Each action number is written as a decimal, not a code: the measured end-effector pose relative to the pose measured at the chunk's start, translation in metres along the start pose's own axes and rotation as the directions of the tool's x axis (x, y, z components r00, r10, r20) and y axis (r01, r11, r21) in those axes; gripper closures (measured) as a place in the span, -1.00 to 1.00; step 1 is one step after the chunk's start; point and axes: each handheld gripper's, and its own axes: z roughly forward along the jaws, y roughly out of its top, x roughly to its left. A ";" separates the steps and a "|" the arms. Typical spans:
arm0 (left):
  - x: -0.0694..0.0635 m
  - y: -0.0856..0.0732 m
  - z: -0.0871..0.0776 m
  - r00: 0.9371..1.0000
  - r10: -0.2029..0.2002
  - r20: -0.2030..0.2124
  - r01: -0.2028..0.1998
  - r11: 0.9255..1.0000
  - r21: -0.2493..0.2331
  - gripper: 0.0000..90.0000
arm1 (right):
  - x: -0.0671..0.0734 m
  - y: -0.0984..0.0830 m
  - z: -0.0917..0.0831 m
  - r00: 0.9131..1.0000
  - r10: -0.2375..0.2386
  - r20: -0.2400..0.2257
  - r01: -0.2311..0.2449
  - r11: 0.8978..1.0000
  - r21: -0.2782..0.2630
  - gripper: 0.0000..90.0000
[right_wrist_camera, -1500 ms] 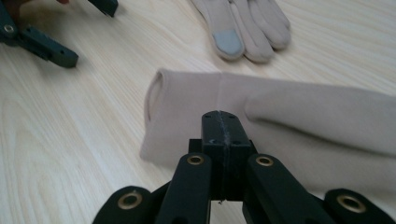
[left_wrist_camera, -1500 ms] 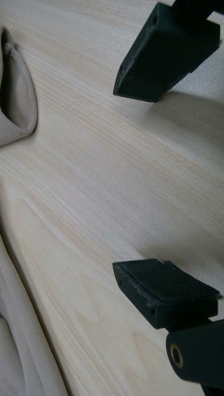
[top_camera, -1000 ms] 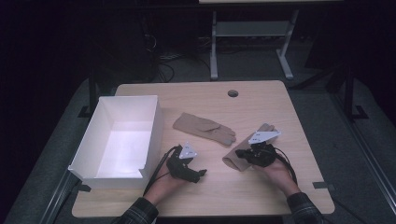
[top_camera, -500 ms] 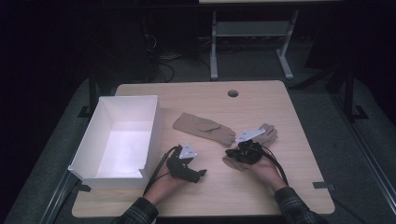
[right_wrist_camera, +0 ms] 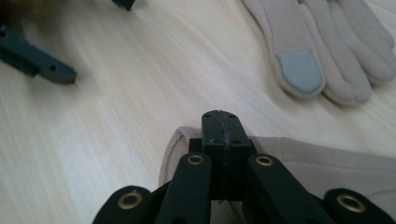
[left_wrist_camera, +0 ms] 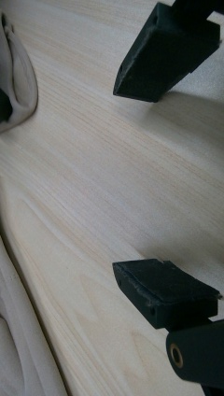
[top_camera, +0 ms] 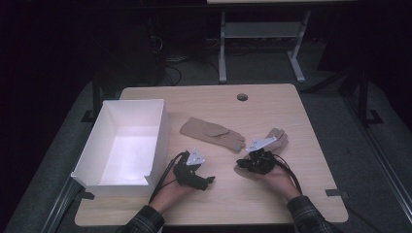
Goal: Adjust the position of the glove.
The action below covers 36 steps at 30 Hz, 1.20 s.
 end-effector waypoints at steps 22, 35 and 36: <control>0.000 0.000 0.000 1.000 0.003 0.001 -0.003 1.000 0.002 -0.72 | 0.002 -0.032 -0.034 0.999 0.032 -0.021 -0.032 0.999 0.029 1.00; -0.001 0.000 0.000 1.000 -0.006 0.003 0.006 1.000 -0.004 -0.72 | 0.000 -0.067 -0.071 0.998 0.066 0.014 -0.067 0.997 0.046 1.00; -0.001 0.000 0.000 1.000 -0.005 0.003 0.005 1.000 -0.003 -0.72 | -0.001 -0.070 -0.074 0.997 0.069 0.018 -0.070 0.997 0.045 1.00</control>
